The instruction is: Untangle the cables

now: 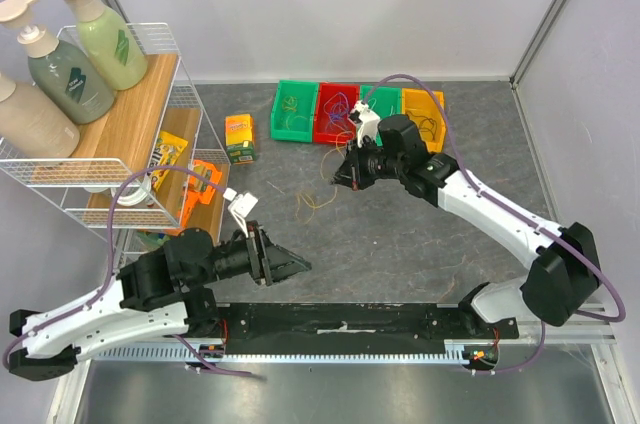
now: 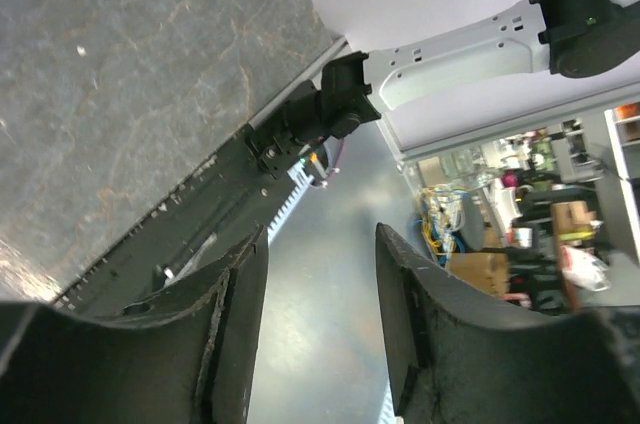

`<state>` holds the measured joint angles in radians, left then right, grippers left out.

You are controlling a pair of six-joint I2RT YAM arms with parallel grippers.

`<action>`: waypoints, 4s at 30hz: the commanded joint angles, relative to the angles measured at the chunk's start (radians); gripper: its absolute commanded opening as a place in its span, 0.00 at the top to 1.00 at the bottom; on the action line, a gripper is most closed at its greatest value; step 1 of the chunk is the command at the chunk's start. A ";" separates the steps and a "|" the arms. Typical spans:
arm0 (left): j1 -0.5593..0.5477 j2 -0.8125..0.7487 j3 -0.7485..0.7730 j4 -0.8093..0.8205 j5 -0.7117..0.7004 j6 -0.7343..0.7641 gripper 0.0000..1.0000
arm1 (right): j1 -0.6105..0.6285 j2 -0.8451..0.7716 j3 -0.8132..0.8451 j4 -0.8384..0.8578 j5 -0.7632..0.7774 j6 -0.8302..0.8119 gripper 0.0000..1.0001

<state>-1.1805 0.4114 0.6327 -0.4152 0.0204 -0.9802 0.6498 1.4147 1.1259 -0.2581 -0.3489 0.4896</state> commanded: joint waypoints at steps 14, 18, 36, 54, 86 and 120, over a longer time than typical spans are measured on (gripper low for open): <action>0.001 0.207 0.105 0.016 -0.111 0.239 0.45 | 0.175 -0.132 -0.067 -0.063 -0.311 0.193 1.00; -0.001 0.201 0.085 -0.004 -0.129 0.222 0.45 | 0.205 -0.145 -0.069 -0.026 -0.332 0.222 1.00; 0.001 0.254 0.053 0.023 -0.043 0.201 0.75 | 0.309 -0.138 -0.037 0.008 -0.289 0.259 1.00; -0.001 -0.016 -0.050 0.065 -0.025 0.058 0.98 | 0.307 -0.338 -0.080 0.014 0.019 -0.198 0.07; 0.001 -0.088 -0.031 0.194 -0.157 -0.040 0.98 | 0.542 -0.264 -0.363 0.752 -0.086 0.016 0.02; -0.001 0.033 -0.057 0.268 -0.405 -0.083 0.98 | 0.872 -0.241 -0.413 0.728 0.924 0.429 0.14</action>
<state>-1.1805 0.4393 0.5762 -0.1989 -0.3172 -1.0283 1.5166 1.1790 0.6704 0.4583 0.5373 0.8513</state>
